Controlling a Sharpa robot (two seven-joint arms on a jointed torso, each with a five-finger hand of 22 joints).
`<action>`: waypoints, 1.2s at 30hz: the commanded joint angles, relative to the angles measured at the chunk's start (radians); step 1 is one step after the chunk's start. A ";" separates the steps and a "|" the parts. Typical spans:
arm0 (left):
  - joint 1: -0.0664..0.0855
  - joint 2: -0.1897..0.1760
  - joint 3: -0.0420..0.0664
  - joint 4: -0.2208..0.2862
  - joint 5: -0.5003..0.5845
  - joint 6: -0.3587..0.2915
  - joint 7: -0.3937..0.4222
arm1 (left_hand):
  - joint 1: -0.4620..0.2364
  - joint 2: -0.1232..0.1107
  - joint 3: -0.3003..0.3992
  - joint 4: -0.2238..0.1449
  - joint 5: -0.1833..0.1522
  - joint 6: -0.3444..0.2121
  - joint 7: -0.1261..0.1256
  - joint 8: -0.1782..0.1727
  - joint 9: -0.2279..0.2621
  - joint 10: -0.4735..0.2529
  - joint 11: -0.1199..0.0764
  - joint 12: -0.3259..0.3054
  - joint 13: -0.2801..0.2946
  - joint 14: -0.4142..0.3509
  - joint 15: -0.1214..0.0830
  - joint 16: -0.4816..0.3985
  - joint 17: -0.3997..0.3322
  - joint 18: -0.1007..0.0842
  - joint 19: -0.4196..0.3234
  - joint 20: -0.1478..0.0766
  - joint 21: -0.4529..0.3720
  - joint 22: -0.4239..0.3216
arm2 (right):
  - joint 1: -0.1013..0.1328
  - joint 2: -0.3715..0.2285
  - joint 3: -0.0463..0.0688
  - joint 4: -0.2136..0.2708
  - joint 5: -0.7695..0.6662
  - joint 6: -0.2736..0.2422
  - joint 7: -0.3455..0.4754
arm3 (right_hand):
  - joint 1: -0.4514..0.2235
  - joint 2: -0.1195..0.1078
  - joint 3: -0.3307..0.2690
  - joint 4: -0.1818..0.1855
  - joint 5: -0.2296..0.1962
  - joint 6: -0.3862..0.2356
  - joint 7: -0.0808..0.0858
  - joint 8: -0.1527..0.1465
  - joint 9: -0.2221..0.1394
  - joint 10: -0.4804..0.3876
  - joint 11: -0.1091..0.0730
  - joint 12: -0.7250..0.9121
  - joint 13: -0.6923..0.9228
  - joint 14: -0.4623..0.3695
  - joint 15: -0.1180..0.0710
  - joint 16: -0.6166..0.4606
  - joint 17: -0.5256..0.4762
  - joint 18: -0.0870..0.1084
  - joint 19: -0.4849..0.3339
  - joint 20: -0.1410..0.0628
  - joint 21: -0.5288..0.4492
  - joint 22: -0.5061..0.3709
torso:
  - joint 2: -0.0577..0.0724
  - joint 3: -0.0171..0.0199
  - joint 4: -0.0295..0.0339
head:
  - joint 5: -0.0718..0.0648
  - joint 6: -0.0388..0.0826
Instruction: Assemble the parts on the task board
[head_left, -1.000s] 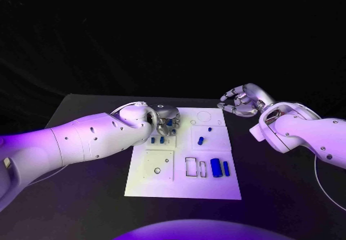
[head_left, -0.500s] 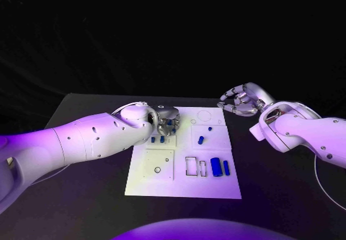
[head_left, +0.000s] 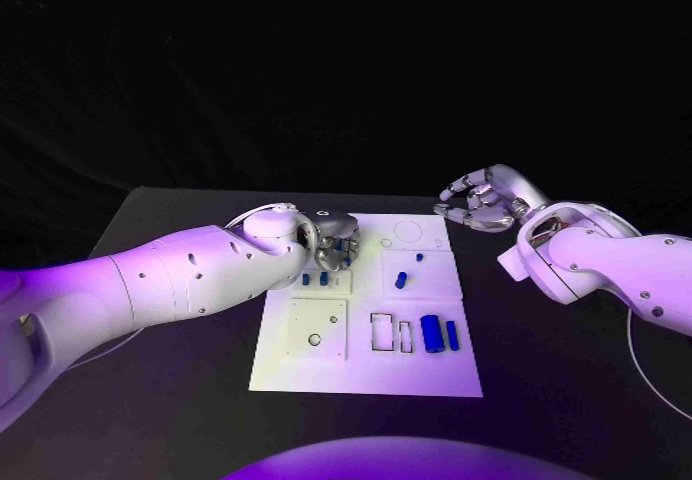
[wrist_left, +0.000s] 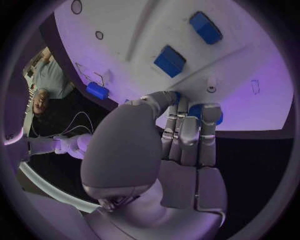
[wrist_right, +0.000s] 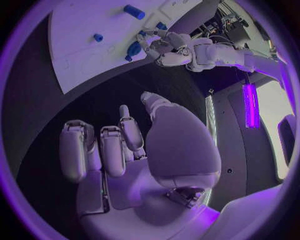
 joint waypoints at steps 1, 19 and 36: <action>-0.007 0.006 -0.002 -0.006 0.000 0.012 0.013 | -0.003 0.013 0.011 -0.010 -0.008 0.014 -0.001 -0.005 -0.003 0.013 -0.002 -0.008 -0.001 0.012 0.000 0.006 0.004 -0.008 0.011 0.000 0.012 0.014 | -0.001 0.000 0.000 0.002 -0.009 0.000 0.009 | -0.005 0.003 0.001 0.001 0.004 -0.005 0.001 0.006 0.001 -0.004 0.001 -0.003 0.001 0.059 -0.005 -0.003 0.076 0.017 -0.001 -0.007 -0.004 0.146 | 0.001 -0.0005 -0.0006 | -0.002 -0.001; -0.009 -0.062 0.024 0.075 0.062 -0.093 0.071 | -0.042 0.015 0.028 -0.042 -0.012 0.055 -0.003 -0.008 -0.006 0.059 -0.008 -0.030 0.001 0.029 -0.006 0.008 -0.005 -0.016 0.040 -0.004 0.048 0.060 | -0.001 0.000 0.000 -0.010 0.007 -0.001 0.033 | -0.003 0.002 0.014 0.003 0.005 -0.016 0.000 0.017 0.006 -0.262 -0.002 -0.391 -0.353 -0.038 -0.008 -0.191 -0.208 0.091 -0.189 -0.010 -0.342 -0.067 | -0.005 0.0003 0.0019 | -0.002 0.013; -0.002 -0.160 0.053 0.158 0.104 -0.072 0.041 | -0.056 0.014 0.026 -0.049 -0.012 0.065 -0.008 -0.009 -0.005 0.072 -0.012 -0.037 0.003 0.036 -0.009 0.008 -0.006 -0.019 0.052 -0.006 0.056 0.074 | -0.003 0.008 -0.002 -0.055 0.104 0.077 0.093 | 0.020 -0.015 0.111 -0.016 -0.040 0.003 0.053 -0.041 -0.027 -0.301 0.078 -1.053 -1.013 -0.422 0.095 -1.141 -0.872 0.156 -0.510 0.098 -1.188 -0.721 | -0.008 0.0005 0.0044 | -0.001 0.019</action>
